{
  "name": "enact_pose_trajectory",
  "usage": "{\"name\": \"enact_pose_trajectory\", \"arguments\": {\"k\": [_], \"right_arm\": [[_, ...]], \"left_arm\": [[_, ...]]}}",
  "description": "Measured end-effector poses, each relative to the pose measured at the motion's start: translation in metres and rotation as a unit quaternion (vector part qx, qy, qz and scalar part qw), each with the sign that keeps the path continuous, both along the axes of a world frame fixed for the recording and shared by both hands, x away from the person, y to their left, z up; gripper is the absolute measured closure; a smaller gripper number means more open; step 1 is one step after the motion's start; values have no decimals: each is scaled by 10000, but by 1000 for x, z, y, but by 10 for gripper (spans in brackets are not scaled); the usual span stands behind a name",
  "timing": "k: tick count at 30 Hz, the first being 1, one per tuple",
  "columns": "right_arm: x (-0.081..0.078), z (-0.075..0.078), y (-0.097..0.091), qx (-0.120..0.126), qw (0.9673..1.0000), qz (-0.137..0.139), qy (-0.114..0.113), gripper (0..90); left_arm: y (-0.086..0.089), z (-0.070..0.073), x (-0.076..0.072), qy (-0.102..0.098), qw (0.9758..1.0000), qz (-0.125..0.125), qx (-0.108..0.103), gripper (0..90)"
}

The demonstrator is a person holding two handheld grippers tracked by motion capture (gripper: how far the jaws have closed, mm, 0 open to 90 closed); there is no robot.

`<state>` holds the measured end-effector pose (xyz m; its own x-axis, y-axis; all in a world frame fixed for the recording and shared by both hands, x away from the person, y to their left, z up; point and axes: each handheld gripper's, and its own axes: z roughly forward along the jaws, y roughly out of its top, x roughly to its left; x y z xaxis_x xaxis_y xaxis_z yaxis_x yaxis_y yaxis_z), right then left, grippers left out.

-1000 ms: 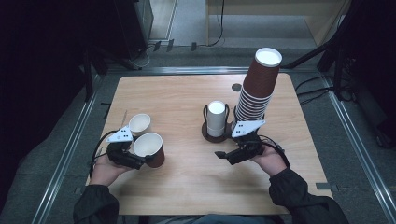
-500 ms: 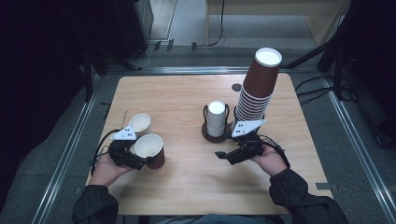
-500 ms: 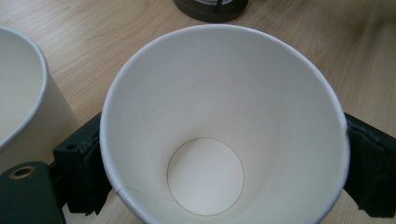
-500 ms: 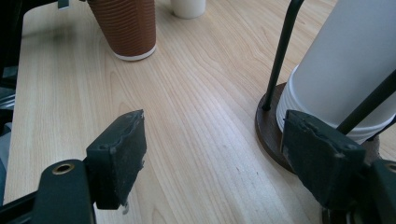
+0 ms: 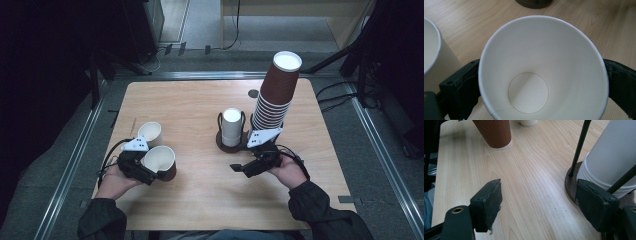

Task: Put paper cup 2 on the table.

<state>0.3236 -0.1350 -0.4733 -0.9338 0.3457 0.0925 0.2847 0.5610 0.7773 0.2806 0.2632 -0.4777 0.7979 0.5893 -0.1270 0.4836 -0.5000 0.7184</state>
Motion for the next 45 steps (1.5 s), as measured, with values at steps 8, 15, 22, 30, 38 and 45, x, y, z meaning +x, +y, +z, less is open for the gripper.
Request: {"name": "enact_pose_trajectory", "arguments": {"k": [8, 15, 22, 30, 38, 45], "right_arm": [[0, 0, 0, 14, 10000, 20, 29, 227], [0, 0, 0, -36, 10000, 33, 31, 227], [-2, 1, -2, -2, 10000, 27, 56, 227], [-5, 1, -6, -10, 10000, -40, 38, 225], [-11, 2, -10, 9, 10000, -41, 25, 223], [-14, 2, -13, 54, 9999, -110, -40, 223]], "left_arm": [[5, 8, -2, -28, 9997, 21, -227, 0], [9, 22, -4, -128, 9990, 180, -392, 0], [6, 36, -1, -121, 9987, 200, -452, 0], [-9, 50, 3, -45, 9985, 262, -485, 0], [-30, 60, 12, 135, 9983, 306, -469, 0], [-49, 58, 19, -27, 9990, 283, -350, 0]]}}
